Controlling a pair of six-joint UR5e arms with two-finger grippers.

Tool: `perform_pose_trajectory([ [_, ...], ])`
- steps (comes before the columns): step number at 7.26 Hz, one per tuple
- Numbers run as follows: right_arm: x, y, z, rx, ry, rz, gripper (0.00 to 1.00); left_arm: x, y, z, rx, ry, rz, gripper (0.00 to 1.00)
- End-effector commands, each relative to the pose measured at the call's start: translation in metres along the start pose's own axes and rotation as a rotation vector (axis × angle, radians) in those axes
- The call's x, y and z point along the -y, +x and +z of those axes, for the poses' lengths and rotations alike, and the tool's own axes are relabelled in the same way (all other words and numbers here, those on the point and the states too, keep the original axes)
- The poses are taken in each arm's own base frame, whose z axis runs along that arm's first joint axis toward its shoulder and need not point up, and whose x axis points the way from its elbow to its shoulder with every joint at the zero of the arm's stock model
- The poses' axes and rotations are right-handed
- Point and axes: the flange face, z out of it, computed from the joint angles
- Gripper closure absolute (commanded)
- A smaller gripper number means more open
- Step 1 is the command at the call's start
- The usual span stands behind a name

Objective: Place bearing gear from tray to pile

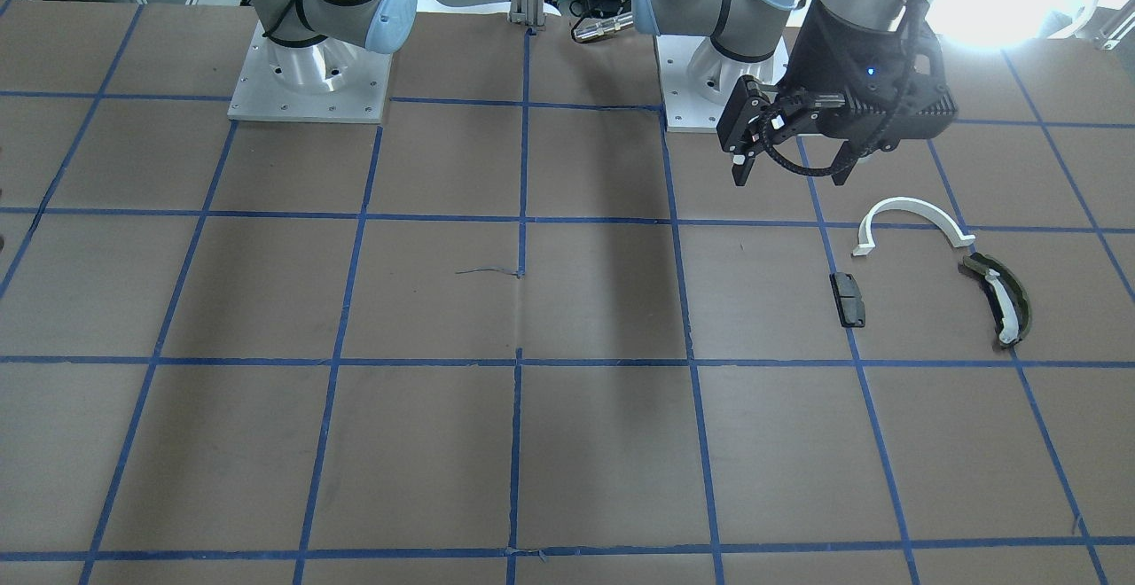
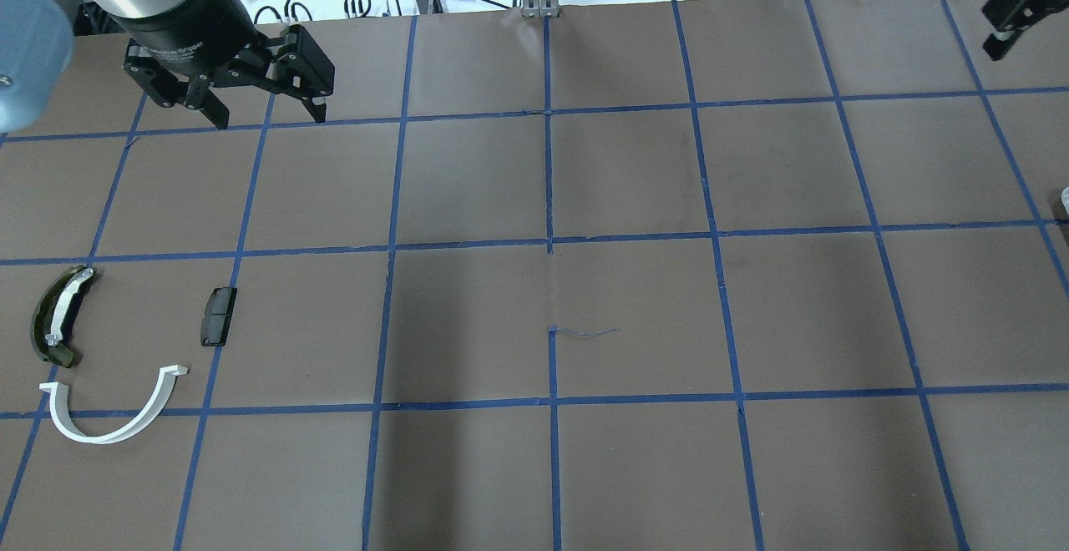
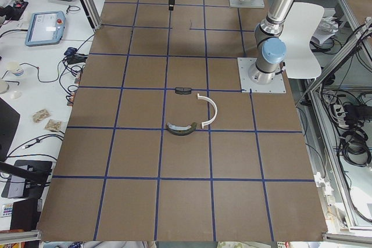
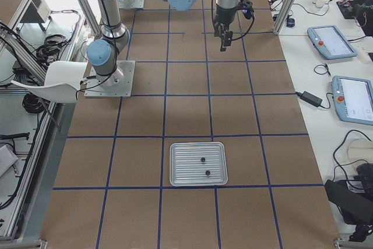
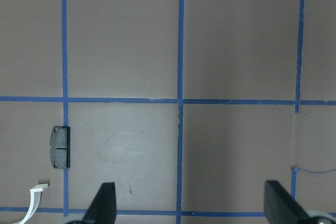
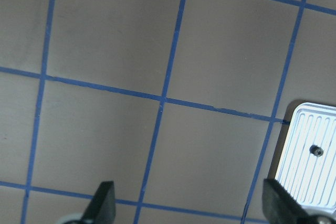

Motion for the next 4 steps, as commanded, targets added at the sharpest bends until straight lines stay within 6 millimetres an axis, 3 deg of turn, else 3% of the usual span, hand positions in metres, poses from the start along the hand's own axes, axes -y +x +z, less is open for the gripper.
perform_pose_trajectory([
  [1,-0.014,0.094,0.048,-0.011,0.002,-0.173,0.01,0.0,-0.001,0.0,0.001,0.0,0.0,0.0],
  [3,-0.039,0.2,0.131,0.003,-0.006,-0.315,0.02,-0.004,-0.002,0.004,0.001,-0.009,-0.002,0.0],
  [4,-0.053,0.234,0.17,0.031,-0.014,-0.314,0.02,-0.01,-0.004,0.01,0.003,-0.018,-0.003,0.0],
])
